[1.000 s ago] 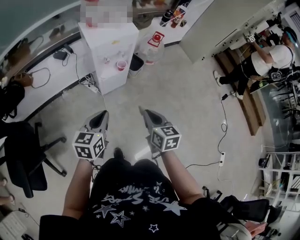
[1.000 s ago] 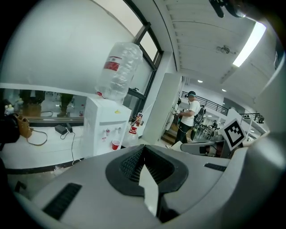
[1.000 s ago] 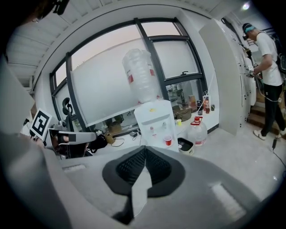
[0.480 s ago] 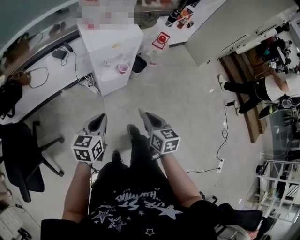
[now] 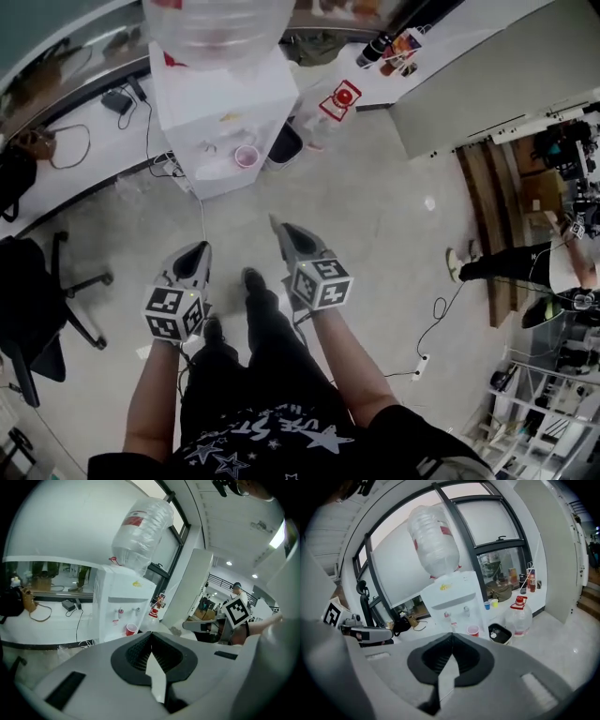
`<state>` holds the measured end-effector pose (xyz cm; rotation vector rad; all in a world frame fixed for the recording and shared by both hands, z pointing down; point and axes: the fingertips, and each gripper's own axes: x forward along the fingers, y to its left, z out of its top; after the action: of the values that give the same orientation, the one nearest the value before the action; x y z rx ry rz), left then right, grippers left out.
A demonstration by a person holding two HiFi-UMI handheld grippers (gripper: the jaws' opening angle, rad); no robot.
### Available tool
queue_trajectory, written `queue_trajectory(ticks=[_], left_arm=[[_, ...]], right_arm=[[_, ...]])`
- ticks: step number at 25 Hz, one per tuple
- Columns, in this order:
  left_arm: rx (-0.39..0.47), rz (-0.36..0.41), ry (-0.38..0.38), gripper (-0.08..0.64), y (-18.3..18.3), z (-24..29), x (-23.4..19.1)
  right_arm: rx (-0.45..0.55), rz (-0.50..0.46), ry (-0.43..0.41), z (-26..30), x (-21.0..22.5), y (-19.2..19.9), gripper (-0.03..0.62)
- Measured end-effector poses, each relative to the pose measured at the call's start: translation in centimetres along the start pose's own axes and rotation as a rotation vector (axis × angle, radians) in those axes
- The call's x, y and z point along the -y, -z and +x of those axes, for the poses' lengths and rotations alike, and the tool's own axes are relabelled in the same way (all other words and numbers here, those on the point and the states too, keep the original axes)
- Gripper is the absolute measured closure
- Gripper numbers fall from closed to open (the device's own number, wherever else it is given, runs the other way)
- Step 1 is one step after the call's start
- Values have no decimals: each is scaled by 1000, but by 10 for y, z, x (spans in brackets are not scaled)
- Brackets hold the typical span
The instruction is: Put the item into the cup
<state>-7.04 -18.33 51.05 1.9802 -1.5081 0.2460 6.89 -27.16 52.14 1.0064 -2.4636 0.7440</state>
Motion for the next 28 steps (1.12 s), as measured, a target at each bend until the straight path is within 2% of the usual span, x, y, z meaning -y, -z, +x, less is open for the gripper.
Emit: queue_trajectory(ticks=[3, 7, 12, 21, 28], left_arm=[[7, -26, -28, 552, -3, 25, -10], [26, -109, -70, 552, -1, 50, -24], [28, -156, -116, 552, 8, 77, -47], [79, -212, -172, 552, 6, 128, -89], [59, -234, -189, 552, 24, 152, -104]], right_arm=[[-10, -4, -20, 30, 20, -7, 591], [-37, -18, -49, 67, 38, -11, 591], [-55, -39, -85, 109, 49, -10, 591], [-79, -48, -133, 177, 76, -1, 591], [-89, -75, -162, 216, 82, 0, 591]])
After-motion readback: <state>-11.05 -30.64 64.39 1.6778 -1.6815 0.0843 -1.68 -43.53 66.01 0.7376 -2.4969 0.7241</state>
